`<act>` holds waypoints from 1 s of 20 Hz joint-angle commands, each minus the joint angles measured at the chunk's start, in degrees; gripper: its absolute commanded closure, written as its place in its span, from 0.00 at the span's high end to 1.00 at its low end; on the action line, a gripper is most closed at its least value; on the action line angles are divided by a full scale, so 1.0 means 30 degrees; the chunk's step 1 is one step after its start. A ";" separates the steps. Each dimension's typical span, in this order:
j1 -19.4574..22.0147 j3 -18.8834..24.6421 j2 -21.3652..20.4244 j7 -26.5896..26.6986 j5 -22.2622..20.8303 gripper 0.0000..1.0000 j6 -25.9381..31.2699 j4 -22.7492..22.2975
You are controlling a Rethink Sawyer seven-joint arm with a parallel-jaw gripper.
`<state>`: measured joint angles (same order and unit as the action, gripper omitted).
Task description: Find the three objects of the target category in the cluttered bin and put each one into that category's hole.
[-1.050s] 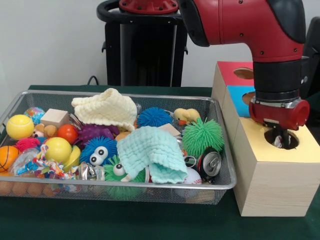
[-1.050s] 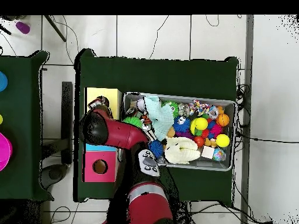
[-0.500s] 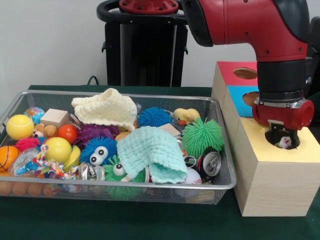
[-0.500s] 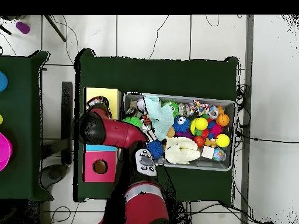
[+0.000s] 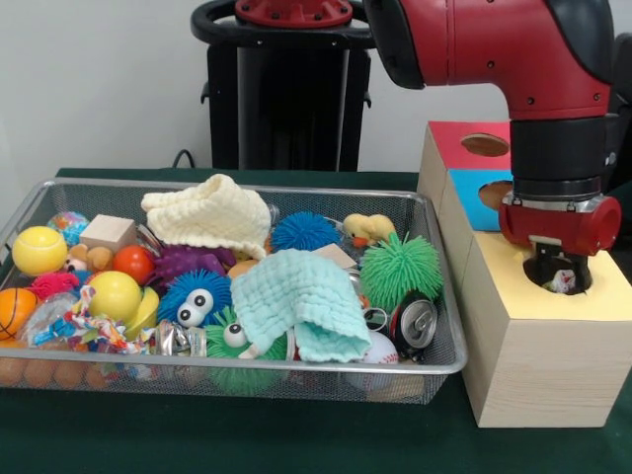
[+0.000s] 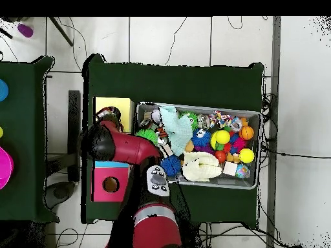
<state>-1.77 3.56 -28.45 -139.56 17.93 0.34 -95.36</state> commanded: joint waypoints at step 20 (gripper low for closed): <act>-0.5271 -0.6654 0.0282 -0.0660 -0.1862 1.00 1.0869 0.1112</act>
<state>-15.82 -13.66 -29.93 -139.55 17.55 15.46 -88.95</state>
